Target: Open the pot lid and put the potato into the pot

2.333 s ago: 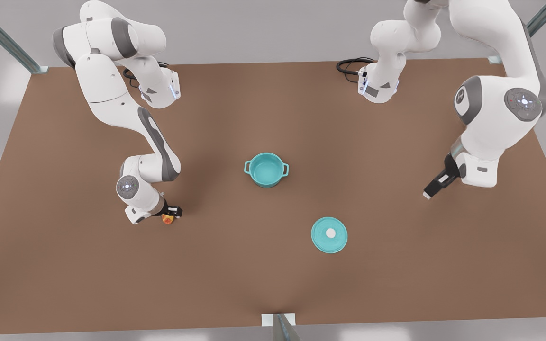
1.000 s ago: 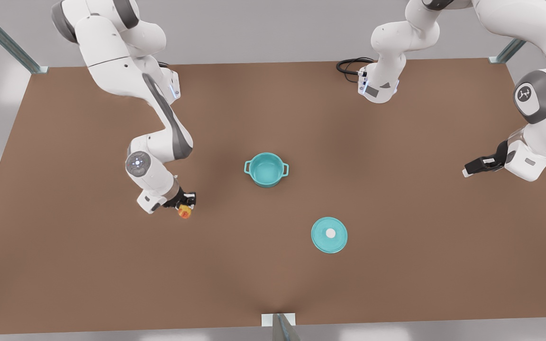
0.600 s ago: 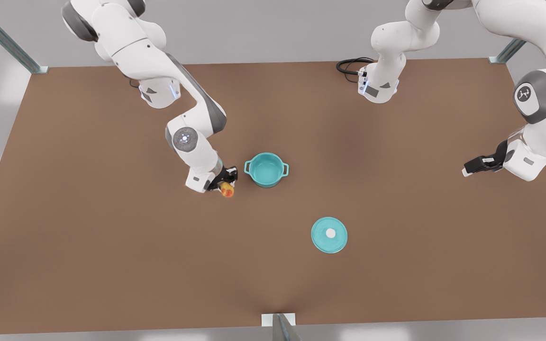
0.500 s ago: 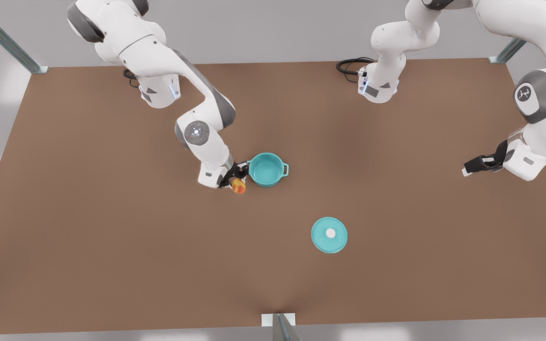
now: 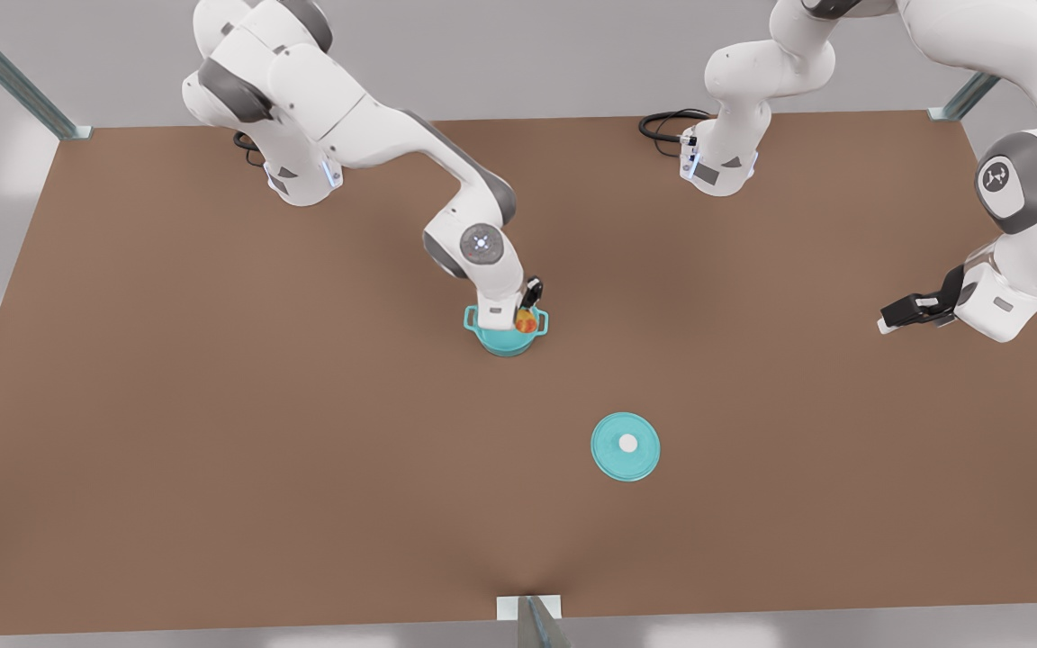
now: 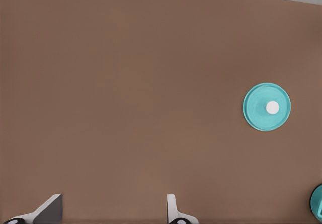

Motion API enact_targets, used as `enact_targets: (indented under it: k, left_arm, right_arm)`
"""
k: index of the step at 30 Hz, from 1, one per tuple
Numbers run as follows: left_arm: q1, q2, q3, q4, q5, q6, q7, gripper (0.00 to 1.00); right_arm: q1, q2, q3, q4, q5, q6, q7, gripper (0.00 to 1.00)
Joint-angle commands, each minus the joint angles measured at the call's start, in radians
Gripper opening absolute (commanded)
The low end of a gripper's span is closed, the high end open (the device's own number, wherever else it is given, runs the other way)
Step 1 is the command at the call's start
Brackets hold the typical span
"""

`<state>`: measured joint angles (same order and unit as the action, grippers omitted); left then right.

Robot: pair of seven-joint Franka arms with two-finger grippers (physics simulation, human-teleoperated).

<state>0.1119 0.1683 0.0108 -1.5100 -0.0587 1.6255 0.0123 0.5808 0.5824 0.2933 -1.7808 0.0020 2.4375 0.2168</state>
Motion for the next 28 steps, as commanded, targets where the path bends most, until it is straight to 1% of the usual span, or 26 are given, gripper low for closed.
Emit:
enact_targets:
  k: [1, 6, 7, 8, 13, 14, 15, 16, 18, 19, 20, 21, 22, 23, 24, 25, 26, 27, 28]
  left_arm:
    - [0.0, -0.001, 0.0, 0.001, 0.0, -0.001, 0.014, 1.0]
    - [0.0, -0.001, 0.0, -0.001, 0.0, -0.001, 0.014, 1.0]
    - [0.0, -0.001, 0.0, -0.001, 0.0, -0.003, 0.014, 1.0]
    - [0.0, -0.001, 0.0, -0.003, 0.0, -0.003, 0.014, 1.0]
    - [-0.006, 0.002, -0.008, 0.004, -0.001, 0.004, -0.011, 1.0]
    - [-0.006, -0.001, -0.008, 0.004, -0.003, 0.004, -0.003, 1.0]
    - [-0.006, -0.003, -0.009, 0.002, -0.006, -0.001, -0.005, 1.0]
    - [-0.006, -0.001, -0.009, 0.004, -0.007, 0.0, -0.005, 1.0]
    - [-0.006, -0.001, -0.009, 0.004, -0.004, 0.0, -0.003, 1.0]
    - [-0.006, -0.001, -0.009, 0.004, -0.004, 0.0, -0.003, 1.0]
    - [-0.006, -0.001, -0.009, 0.004, -0.004, 0.0, -0.003, 1.0]
    - [-0.006, -0.001, -0.009, 0.004, -0.004, 0.0, -0.003, 1.0]
    - [-0.006, -0.001, -0.009, 0.004, -0.004, 0.0, -0.002, 1.0]
    - [-0.006, -0.001, -0.011, 0.002, -0.004, 0.0, -0.003, 1.0]
    - [-0.008, -0.001, -0.014, 0.002, -0.004, 0.0, -0.003, 1.0]
    - [-0.006, -0.001, -0.014, 0.002, -0.006, 0.0, -0.002, 1.0]
    - [-0.006, -0.001, -0.014, 0.002, -0.004, 0.0, -0.002, 1.0]
    - [-0.006, -0.001, -0.014, 0.002, -0.006, 0.0, 0.0, 1.0]
    - [-0.006, -0.001, -0.014, 0.001, -0.004, 0.0, -0.002, 1.0]
  right_arm:
    - [-0.004, -0.001, -0.002, -0.003, -0.039, 0.0, 0.128, 0.45]
    - [-0.01, -0.039, -0.002, -0.042, -0.039, -0.011, 0.133, 0.46]
    - [-0.01, -0.039, -0.002, -0.042, -0.039, -0.011, 0.133, 0.51]
    - [-0.01, -0.039, -0.003, -0.04, -0.037, -0.011, 0.148, 1.0]
    - [-0.009, -0.039, -0.003, -0.037, -0.037, -0.011, 0.151, 1.0]
    - [-0.013, -0.062, -0.006, -0.034, -0.036, -0.011, 0.151, 1.0]
    - [-0.042, -0.124, -0.062, -0.026, -0.042, -0.012, 0.138, 1.0]
    - [-0.125, -0.167, -0.108, 0.009, -0.042, -0.081, 0.078, 1.0]
    - [-0.42, -0.167, -0.117, 0.247, -0.062, -0.366, -0.213, 1.0]
    - [-0.548, -0.15, -0.12, 0.353, -0.126, -0.48, -0.339, 1.0]
    - [-0.633, -0.153, -0.123, 0.392, -0.125, -0.581, -0.37, 1.0]
    - [-0.662, -0.168, -0.123, 0.408, -0.116, -0.638, -0.366, 1.0]
    - [-0.679, -0.194, -0.131, 0.399, -0.114, -0.675, -0.361, 1.0]
    - [-0.736, -0.196, -0.129, 0.376, -0.039, -0.69, -0.366, 1.0]
    - [-0.757, -0.249, -0.126, 0.287, -0.024, -0.669, -0.355, 1.0]
    - [-0.759, -0.302, -0.126, 0.169, -0.022, -0.608, -0.294, 1.0]
    - [-0.763, -0.371, -0.128, 0.035, -0.022, -0.506, -0.281, 1.0]
    - [-0.771, -0.392, -0.126, -0.008, -0.022, -0.482, -0.28, 1.0]
    - [-0.771, -0.391, -0.128, -0.008, -0.022, -0.488, -0.277, 1.0]
